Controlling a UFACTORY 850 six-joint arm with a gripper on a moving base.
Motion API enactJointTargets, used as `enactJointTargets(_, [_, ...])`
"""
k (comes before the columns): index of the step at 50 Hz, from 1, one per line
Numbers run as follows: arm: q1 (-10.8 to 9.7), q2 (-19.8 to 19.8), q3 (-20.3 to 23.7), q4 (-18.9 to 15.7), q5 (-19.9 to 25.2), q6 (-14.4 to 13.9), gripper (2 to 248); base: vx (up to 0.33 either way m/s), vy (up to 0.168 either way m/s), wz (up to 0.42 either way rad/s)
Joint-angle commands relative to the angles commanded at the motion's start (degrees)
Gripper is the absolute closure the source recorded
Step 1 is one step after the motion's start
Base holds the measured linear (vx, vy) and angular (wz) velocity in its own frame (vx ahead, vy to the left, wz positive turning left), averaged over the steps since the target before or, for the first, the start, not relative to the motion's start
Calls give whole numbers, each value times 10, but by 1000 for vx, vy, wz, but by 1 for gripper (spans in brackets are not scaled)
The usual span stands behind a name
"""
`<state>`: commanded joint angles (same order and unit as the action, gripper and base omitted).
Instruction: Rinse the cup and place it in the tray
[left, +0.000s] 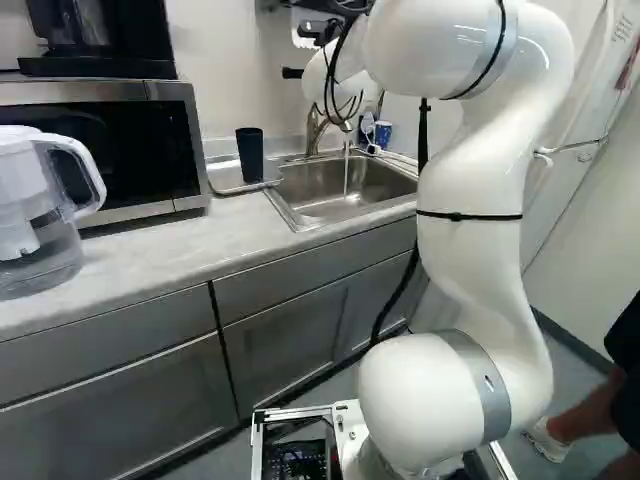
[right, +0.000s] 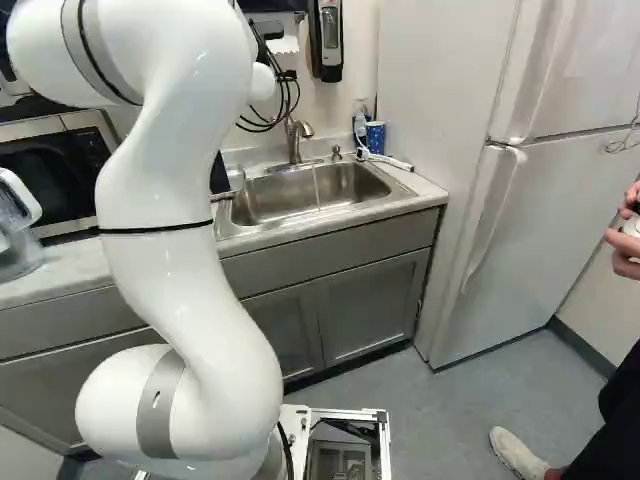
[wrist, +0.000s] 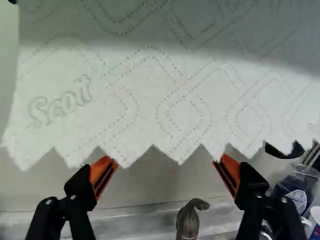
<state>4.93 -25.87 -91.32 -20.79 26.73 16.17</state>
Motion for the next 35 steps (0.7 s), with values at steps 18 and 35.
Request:
enactJointTargets(18, [11,-30,-37,10,-34,0,3,0,0,0])
enactJointTargets(35, [16,-32,-39,20,-65,0,3,0,0,0])
